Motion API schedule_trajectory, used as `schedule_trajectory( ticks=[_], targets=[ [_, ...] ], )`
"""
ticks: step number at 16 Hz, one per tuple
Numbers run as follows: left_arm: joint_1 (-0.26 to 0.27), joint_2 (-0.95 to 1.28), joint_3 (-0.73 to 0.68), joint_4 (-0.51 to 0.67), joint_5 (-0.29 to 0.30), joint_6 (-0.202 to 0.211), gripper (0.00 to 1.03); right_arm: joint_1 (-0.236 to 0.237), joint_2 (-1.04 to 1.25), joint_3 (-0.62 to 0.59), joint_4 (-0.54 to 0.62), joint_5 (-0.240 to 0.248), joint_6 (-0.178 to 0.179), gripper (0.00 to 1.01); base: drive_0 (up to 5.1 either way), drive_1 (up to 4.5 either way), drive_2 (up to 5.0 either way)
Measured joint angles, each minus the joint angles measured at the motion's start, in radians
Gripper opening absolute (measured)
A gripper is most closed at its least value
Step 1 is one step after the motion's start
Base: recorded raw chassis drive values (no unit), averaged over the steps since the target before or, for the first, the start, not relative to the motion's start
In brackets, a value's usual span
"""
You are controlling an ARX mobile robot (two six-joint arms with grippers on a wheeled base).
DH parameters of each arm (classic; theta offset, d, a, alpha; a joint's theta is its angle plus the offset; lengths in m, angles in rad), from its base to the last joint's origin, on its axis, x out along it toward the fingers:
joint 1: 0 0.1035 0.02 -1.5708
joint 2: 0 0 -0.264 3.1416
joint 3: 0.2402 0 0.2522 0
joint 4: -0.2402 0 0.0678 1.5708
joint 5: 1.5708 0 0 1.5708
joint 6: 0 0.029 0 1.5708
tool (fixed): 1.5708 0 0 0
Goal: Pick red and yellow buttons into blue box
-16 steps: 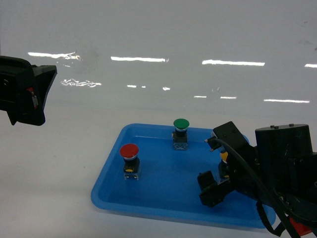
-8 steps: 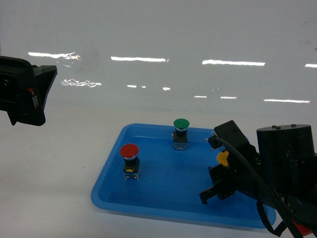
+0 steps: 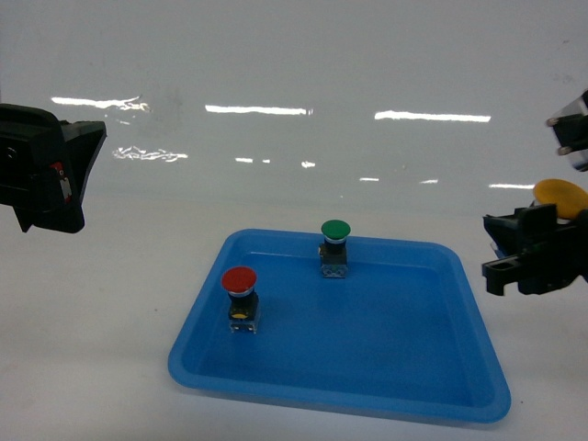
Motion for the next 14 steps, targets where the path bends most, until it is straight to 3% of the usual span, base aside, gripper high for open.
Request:
schedule_trajectory(
  ticks=[4,6,10,14],
  targets=[
    [0.0,0.0,0.0,0.0,0.0,0.0,0.98,-0.01,-0.225,-0.103,-0.095,-0.033,0.042,0.29,0.0,0.0,0.0],
    [0.0,0.0,0.0,-0.001,0.0,0.0,0.98,-0.003,-0.287,-0.105,-0.083,-0.037,0.059,0.29,0.0,0.0,0.0],
    [-0.038,0.159,0.116,-0.005,0.018,0.003,0.98,0.0,-0.283,-0.103,-0.089,-0.041,0.074,0.29,0.0,0.0,0.0],
    [-0.089,0.341,0.19,0.015,-0.008,0.029,0.98,-0.013,-0.282,-0.104,-0.087,-0.056,0.085,0.29,0.0,0.0,0.0]
  ],
)
